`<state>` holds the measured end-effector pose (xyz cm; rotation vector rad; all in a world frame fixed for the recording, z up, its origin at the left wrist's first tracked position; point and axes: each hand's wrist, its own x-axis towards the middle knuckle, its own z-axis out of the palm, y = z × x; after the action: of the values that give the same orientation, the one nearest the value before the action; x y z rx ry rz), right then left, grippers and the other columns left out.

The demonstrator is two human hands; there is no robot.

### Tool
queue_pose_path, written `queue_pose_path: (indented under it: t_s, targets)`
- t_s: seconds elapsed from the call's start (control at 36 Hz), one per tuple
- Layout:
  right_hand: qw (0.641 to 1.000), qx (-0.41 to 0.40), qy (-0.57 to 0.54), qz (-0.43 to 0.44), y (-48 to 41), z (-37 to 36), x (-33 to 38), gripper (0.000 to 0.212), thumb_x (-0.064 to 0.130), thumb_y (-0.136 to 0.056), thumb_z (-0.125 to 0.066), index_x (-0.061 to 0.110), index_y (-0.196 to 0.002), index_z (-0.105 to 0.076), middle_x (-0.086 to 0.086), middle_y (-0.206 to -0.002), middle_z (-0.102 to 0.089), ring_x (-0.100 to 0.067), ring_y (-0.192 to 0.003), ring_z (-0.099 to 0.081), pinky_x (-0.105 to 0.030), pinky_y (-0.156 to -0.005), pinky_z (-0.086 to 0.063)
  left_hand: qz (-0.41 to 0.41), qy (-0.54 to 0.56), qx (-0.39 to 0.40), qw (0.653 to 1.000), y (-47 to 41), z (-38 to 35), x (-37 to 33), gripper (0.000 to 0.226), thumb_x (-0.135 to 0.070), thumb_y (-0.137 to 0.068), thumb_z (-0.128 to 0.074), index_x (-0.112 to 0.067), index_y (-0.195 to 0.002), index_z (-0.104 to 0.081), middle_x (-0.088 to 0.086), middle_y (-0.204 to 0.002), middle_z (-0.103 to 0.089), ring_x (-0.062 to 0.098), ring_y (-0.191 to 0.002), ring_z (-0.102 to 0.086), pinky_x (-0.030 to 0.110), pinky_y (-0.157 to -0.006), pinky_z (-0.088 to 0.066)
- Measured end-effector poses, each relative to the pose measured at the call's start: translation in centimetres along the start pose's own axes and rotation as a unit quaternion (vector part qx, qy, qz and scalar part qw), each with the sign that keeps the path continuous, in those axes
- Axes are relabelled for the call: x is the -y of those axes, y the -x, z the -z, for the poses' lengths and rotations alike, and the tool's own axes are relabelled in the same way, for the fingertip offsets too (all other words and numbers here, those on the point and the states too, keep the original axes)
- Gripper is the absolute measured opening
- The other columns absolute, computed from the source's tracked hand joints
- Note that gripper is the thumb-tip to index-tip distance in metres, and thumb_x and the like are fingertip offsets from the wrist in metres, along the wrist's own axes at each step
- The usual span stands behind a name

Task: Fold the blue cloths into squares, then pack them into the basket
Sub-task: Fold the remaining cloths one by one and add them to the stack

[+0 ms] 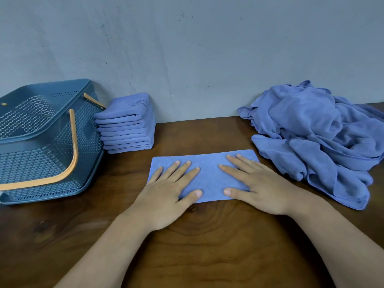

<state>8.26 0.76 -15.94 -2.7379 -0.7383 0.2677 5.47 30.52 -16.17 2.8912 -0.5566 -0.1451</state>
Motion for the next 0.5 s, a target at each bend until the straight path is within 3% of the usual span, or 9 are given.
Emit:
queue_pose_path:
  t_s: [0.14,0.25,0.36,0.5]
  targets:
    - [1.0,0.014,0.017,0.004,0.3,0.1,0.3,0.069,0.085,-0.095,-0.026,0.068,-0.156,-0.001,0.036,-0.165,0.023,0.013,-0.148,0.03,-0.024,-0.124,0.012,-0.006,0.004,-0.033,0.999,0.2,-0.4,-0.5,0.071,-0.08,-0.101,-0.016,-0.052,-0.165,-0.005,-0.03,-0.172,0.007,-0.006,-0.156,0.019,0.042,-0.132,0.005]
    - [0.999,0.026,0.024,0.02,0.4,0.1,0.8,0.066,0.083,-0.097,-0.025,0.068,-0.156,0.0,0.035,-0.165,0.025,0.013,-0.147,0.033,-0.028,-0.127,0.012,-0.049,-0.005,-0.11,0.993,0.8,-0.3,-1.4,0.07,-0.082,-0.099,-0.028,-0.047,-0.159,-0.035,-0.029,-0.166,-0.028,-0.006,-0.156,-0.012,0.039,-0.131,-0.013]
    - [0.999,0.02,0.027,0.02,0.5,0.2,0.8,0.071,0.085,-0.095,-0.027,0.067,-0.157,0.002,0.034,-0.165,0.026,0.011,-0.147,0.034,-0.03,-0.128,0.012,-0.141,0.012,-0.142,0.98,0.7,-0.4,-2.1,0.046,-0.069,-0.099,-0.052,-0.041,-0.133,-0.062,-0.026,-0.137,-0.053,-0.002,-0.134,-0.045,0.032,-0.116,-0.036]
    - [0.998,-0.027,0.05,0.036,0.7,-0.3,0.9,0.077,0.09,-0.093,-0.03,0.062,-0.16,-0.004,0.03,-0.17,0.017,0.008,-0.152,0.026,-0.033,-0.13,0.01,-0.149,0.017,-0.156,0.976,0.0,-1.2,-2.0,0.033,-0.06,-0.101,-0.053,-0.036,-0.116,-0.07,-0.021,-0.118,-0.059,0.005,-0.111,-0.056,0.035,-0.097,-0.05]
